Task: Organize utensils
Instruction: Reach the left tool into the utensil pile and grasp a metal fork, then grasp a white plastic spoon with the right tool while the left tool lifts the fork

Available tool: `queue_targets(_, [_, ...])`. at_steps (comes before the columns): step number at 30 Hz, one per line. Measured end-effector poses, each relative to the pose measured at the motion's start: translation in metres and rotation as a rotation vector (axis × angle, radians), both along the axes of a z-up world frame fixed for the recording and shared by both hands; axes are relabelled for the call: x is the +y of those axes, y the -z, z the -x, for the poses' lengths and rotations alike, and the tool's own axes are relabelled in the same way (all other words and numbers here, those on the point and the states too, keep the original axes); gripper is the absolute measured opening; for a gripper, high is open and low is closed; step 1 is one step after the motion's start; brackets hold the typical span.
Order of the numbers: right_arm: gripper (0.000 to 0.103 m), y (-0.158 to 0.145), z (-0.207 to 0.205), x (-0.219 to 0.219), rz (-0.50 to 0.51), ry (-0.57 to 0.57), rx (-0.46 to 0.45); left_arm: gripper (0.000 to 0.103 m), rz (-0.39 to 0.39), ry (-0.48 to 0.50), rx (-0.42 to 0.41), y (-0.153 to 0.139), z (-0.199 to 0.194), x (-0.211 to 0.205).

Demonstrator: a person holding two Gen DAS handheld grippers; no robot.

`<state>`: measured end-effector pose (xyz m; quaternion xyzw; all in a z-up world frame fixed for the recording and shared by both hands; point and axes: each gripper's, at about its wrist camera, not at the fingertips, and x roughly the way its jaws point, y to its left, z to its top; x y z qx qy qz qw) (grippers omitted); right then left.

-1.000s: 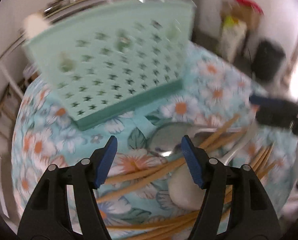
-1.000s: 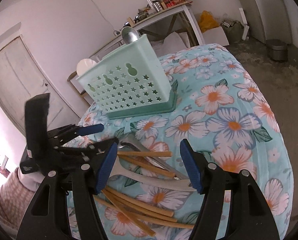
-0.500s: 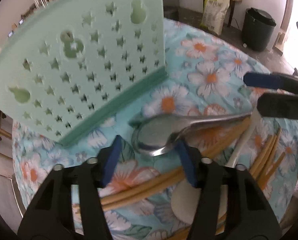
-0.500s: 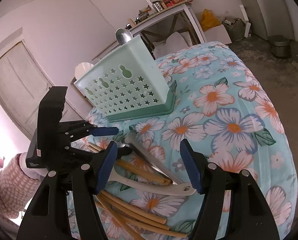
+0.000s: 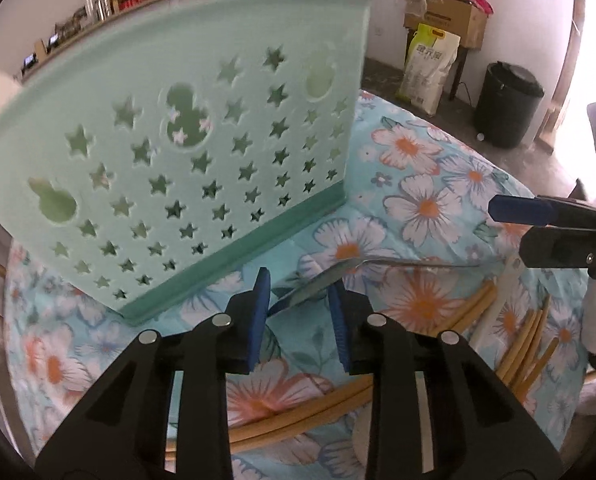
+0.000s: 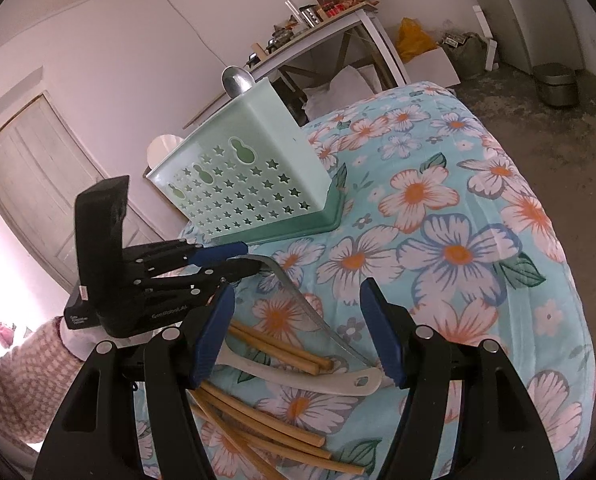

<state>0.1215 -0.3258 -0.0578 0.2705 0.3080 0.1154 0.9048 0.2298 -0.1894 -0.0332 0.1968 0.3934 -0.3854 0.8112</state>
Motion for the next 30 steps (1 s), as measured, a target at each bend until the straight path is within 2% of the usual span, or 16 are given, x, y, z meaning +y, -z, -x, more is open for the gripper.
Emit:
queue_targets(6, [0.064, 0.001, -0.001, -0.001, -0.001, 0.001, 0.004, 0.003, 0.072, -0.004, 0.052, 0.002, -0.005, 0.014])
queue_targets(10, [0.064, 0.002, -0.002, -0.001, 0.001, 0.006, 0.006, 0.002, 0.114, 0.002, 0.070, -0.005, -0.001, 0.027])
queue_targets(17, [0.064, -0.003, 0.005, 0.001, 0.034, 0.012, -0.011, 0.002, 0.094, 0.012, 0.044, -0.017, 0.028, 0.029])
queue_targets(23, [0.064, -0.022, 0.022, 0.019, 0.154, -0.034, -0.078, 0.002, 0.146, -0.038, 0.009, -0.045, 0.050, 0.053])
queue_targets(30, [0.063, -0.040, 0.045, 0.056, 0.394, -0.124, -0.145, 0.002, 0.202, -0.175, -0.006, -0.065, 0.073, 0.103])
